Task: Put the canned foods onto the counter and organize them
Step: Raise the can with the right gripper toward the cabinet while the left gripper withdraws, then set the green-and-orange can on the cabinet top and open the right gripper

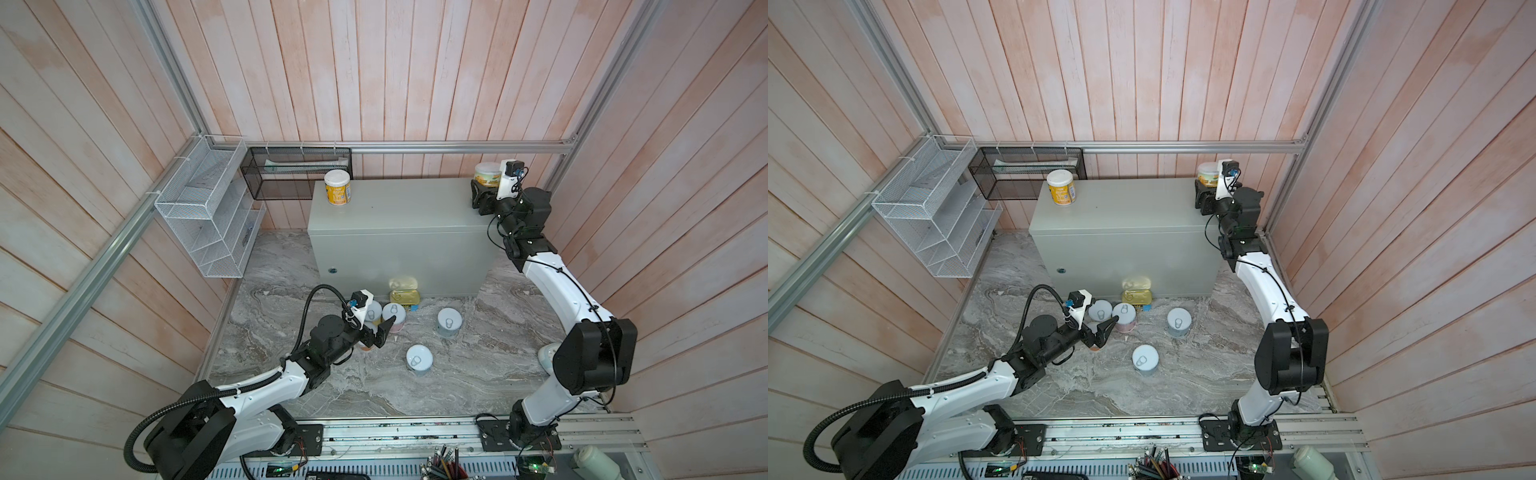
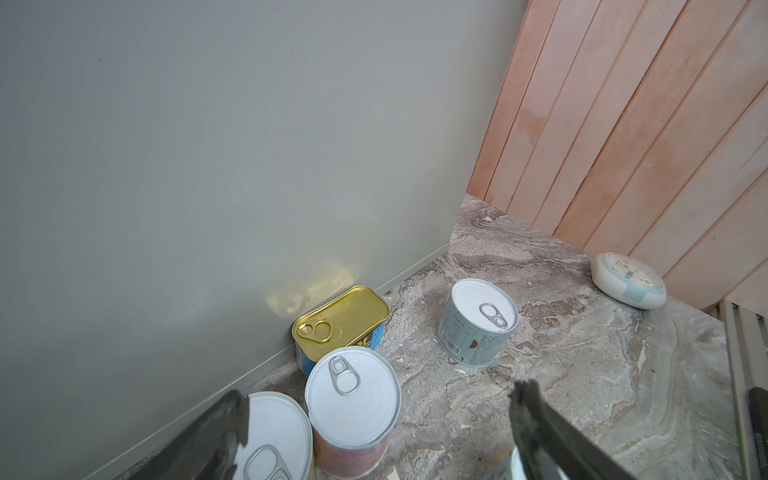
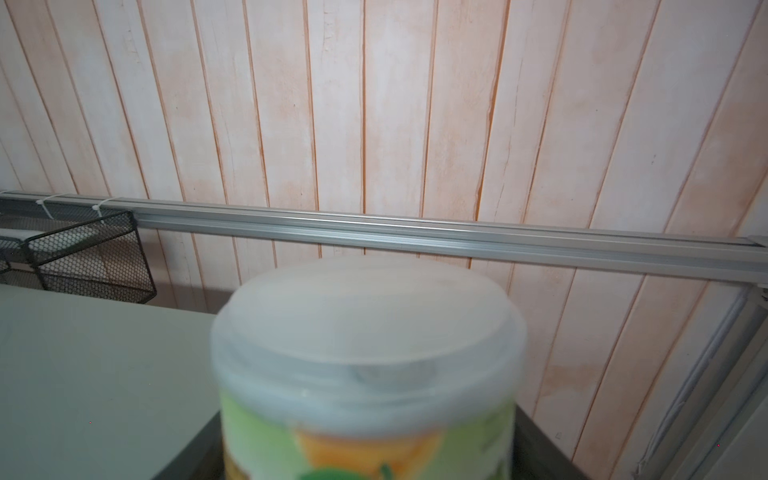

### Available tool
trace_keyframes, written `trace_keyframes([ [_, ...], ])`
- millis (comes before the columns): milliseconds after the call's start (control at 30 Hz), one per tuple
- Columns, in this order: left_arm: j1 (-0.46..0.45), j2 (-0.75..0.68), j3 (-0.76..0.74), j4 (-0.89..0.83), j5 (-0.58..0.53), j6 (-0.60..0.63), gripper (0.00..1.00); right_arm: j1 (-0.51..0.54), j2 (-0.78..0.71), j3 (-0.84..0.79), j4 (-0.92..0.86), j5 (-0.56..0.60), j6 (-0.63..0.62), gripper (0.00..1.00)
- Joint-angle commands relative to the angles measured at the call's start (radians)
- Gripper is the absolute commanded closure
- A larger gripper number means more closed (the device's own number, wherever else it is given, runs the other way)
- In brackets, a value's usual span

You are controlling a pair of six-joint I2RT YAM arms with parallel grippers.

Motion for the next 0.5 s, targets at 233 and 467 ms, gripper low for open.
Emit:
trace_keyframes([
  [233, 0.002, 0.029, 0.021, -0.003, -0.018, 0.007, 0.00, -0.033, 0.092, 0.128, 0.088, -0.032, -0.005, 0.37],
  [467, 0.002, 0.049, 0.031, -0.012, -0.016, -0.004, 0.00, -0.033, 0.152, 0.199, 0.048, -0.076, -0.004, 0.35],
])
